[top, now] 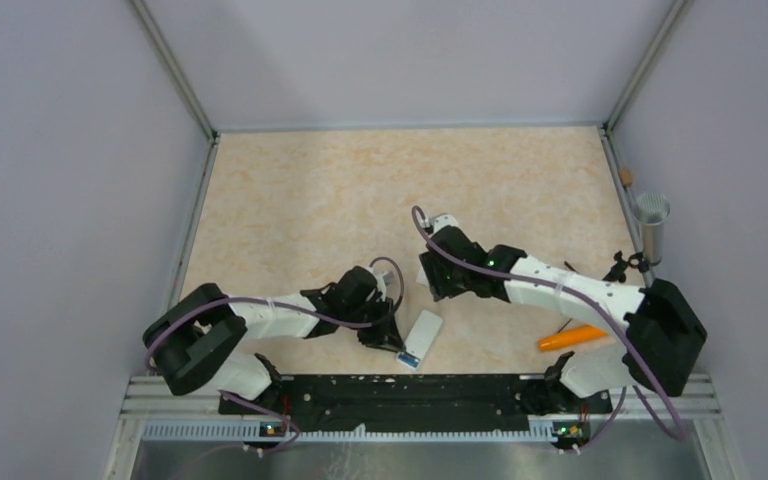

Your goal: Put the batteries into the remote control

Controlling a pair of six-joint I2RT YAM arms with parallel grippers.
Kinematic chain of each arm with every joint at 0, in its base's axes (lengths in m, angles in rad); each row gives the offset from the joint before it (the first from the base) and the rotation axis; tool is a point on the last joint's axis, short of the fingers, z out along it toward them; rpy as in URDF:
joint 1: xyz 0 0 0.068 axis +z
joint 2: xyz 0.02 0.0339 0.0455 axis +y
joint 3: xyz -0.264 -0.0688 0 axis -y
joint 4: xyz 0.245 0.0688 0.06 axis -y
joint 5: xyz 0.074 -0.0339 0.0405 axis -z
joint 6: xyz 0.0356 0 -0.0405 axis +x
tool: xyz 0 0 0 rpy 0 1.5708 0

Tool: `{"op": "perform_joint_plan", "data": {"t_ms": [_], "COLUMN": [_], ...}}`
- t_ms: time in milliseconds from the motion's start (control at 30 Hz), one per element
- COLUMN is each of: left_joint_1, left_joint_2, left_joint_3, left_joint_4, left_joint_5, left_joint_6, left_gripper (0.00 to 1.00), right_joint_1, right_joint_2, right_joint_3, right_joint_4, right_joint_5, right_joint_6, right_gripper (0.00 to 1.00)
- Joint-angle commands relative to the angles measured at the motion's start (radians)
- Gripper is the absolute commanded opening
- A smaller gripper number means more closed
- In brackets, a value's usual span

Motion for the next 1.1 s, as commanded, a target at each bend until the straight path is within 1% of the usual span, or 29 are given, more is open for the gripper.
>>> {"op": "perform_joint_plan", "data": {"t_ms": [0, 100, 267, 300, 367, 467, 567, 800, 1067], "left_joint_1": [0.05, 0.053, 0.053, 0.053, 0.053, 0.052, 0.054, 0.055, 0.06], "left_joint_2": [-0.008, -0.023, -0.07, -0.084, -0.112, -0.155, -0.188, -0.268, -0.383], "left_joint_3": [0.056, 0.084, 0.079, 0.077, 0.069, 0.057, 0.047, 0.033, 0.018], "left_joint_4": [-0.036, -0.089, -0.136, -0.146, -0.165, -0.195, -0.213, -0.251, -0.295], "left_joint_5": [-0.021, -0.018, -0.012, -0.013, -0.017, -0.032, -0.037, -0.042, -0.081], "left_joint_6": [0.071, 0.105, 0.127, 0.131, 0.136, 0.141, 0.141, 0.143, 0.143], "left_gripper": [0.25, 0.29, 0.34, 0.35, 0.37, 0.39, 0.4, 0.44, 0.53], "right_joint_1": [-0.052, -0.09, -0.144, -0.154, -0.182, -0.229, -0.252, -0.257, -0.257], "right_joint_2": [0.102, 0.159, 0.219, 0.226, 0.241, 0.269, 0.294, 0.399, 0.425], "right_joint_3": [0.086, 0.107, 0.121, 0.12, 0.118, 0.132, 0.135, 0.19, 0.181], "right_joint_4": [0.082, 0.119, 0.19, 0.207, 0.239, 0.258, 0.282, 0.27, 0.262], "right_joint_5": [-0.045, -0.091, -0.171, -0.192, -0.247, -0.358, -0.429, -0.488, -0.488], "right_joint_6": [-0.186, -0.263, -0.384, -0.413, -0.467, -0.513, -0.55, -0.602, -0.611], "right_gripper": [0.53, 0.58, 0.63, 0.66, 0.71, 0.74, 0.75, 0.75, 0.74]}}
